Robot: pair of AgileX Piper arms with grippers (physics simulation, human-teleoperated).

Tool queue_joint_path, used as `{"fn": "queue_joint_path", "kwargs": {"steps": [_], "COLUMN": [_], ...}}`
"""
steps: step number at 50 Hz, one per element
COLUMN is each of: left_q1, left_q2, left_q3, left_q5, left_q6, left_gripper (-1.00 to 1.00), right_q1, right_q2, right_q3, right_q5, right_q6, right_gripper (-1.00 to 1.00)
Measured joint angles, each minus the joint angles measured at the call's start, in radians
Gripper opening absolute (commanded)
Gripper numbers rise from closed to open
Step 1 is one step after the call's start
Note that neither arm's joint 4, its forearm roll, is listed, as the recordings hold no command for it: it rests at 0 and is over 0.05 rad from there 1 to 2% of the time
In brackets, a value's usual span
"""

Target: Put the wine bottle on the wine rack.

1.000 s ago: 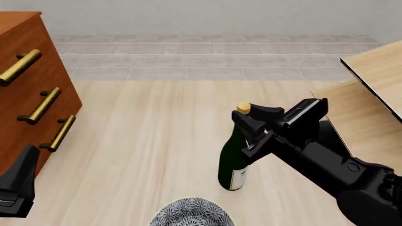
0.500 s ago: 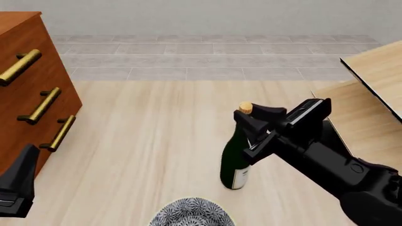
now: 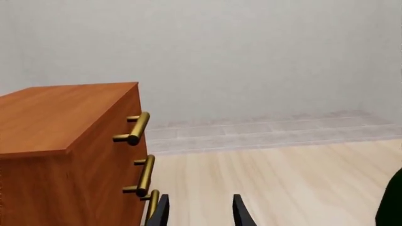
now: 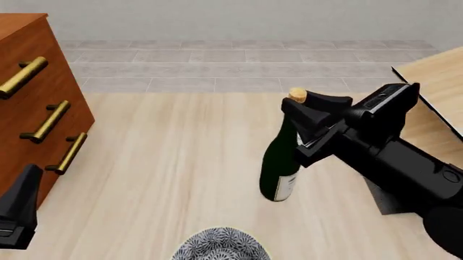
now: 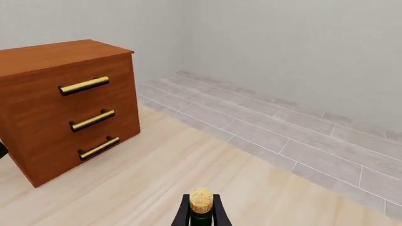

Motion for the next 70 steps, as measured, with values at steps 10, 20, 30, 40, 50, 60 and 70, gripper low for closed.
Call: {"fn": "queue_joint_path", "kwargs": {"steps": [10, 20, 30, 40, 50, 60, 70], "left_q1": [-0.004, -0.011, -0.015, -0.02, -0.029, -0.035, -0.039], "left_q2": [0.0, 0.0, 0.0, 0.0, 0.0, 0.0, 0.0], "left_q3": [-0.008, -0.009, 0.003, 0.026, 0.039, 0.046, 0.05], "left_q5": [0.001, -0.004, -0.018, -0.038, -0.052, -0.06, -0.065], "left_q6": [-0.005, -0.012, -0.021, -0.028, -0.032, -0.034, -0.035], "left_gripper": [1.0, 1.0, 1.0, 1.0, 1.0, 1.0, 1.0], "right_q1": [-0.052, -0.126, -0.209, -0.302, -0.38, -0.464, -0.536], "right_q2": [-0.063, -0.117, -0.169, -0.233, -0.29, -0.319, -0.337], "right_q3": [-0.065, -0.147, -0.226, -0.311, -0.419, -0.538, -0.645], "right_q5": [0.092, 0.201, 0.319, 0.452, 0.6, 0.731, 0.85], "right_q6": [0.029, 0.071, 0.15, 0.227, 0.307, 0.357, 0.387], "right_gripper": [-1.0, -1.0, -1.0, -1.0, -1.0, -1.0, -1.0]}}
